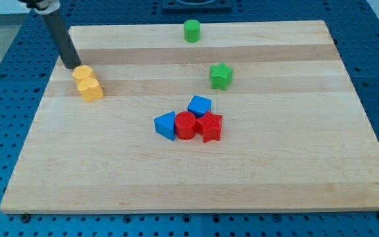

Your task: Separate the yellow blocks

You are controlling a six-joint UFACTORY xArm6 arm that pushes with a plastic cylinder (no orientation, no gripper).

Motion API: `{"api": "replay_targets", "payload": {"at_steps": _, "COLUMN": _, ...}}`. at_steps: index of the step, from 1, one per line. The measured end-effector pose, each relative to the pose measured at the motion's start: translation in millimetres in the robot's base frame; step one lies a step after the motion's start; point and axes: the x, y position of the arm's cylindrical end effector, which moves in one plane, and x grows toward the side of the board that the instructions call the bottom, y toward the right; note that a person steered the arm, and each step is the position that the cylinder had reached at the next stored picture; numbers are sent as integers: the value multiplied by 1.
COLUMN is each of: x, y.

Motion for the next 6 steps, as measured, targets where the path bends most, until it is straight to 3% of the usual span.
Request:
{"api": "replay_targets", "payload": {"at_steps": 1, "x": 15, "y": -20}}
{"api": "replay_targets", "payload": {"at_steps": 3, "x": 53, "y": -3}}
{"api": "replay_targets", "payload": {"at_steps": 4, "x": 44, "y": 27}}
{"api": "replay_targets", "payload": {"at_steps": 6, "x": -18, "y": 147}}
